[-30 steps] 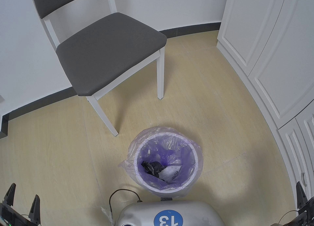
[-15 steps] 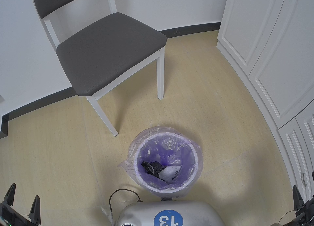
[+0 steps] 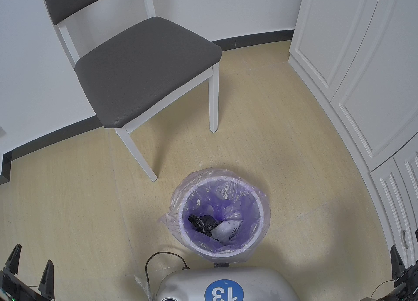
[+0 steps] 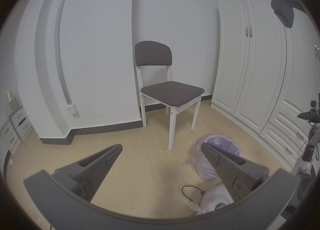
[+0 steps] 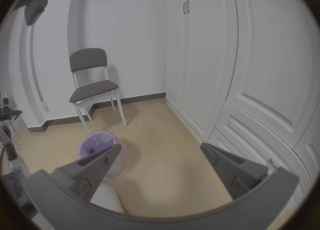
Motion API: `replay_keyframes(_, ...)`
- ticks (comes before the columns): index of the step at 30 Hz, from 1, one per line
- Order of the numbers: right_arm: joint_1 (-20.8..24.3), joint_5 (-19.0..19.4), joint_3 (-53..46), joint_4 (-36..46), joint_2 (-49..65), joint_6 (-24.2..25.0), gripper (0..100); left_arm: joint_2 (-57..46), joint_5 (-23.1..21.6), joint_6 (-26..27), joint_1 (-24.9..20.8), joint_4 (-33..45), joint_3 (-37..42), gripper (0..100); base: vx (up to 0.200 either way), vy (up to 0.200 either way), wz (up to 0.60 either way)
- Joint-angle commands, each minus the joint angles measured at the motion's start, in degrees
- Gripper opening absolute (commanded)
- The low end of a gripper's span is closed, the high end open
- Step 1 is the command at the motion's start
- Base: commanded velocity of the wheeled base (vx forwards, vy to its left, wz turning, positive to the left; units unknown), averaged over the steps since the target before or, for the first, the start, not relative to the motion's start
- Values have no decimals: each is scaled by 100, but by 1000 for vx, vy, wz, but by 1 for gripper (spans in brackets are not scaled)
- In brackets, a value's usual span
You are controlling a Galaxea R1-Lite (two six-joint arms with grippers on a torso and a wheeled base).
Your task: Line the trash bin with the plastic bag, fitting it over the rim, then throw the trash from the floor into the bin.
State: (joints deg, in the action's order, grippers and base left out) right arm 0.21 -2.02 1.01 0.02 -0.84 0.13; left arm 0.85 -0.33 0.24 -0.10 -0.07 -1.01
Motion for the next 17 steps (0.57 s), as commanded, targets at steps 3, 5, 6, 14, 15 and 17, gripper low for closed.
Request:
replay_keyframes(3,6,0,-92,-2,84,57,100,-85,-2,2,1,-1,101,100,0,0,0)
replay_keyframes(5,6,0,-101,-2,75,57,100,-85,-2,2,1,-1,101,100,0,0,0)
replay_keyframes(6,-3,0,-101,-2,75,57,100,-85,-2,2,1,-1,101,100,0,0,0)
replay_keyframes(14,6,0,-101,-2,75,74,100,-85,-2,2,1,-1,101,100,0,0,0)
replay_keyframes(15,6,0,-92,-2,75,31,100,-85,-2,2,1,-1,101,100,0,0,0)
replay_keyframes(17,6,18,-92,15,75,-13,100,-85,-2,2,1,-1,101,100,0,0,0)
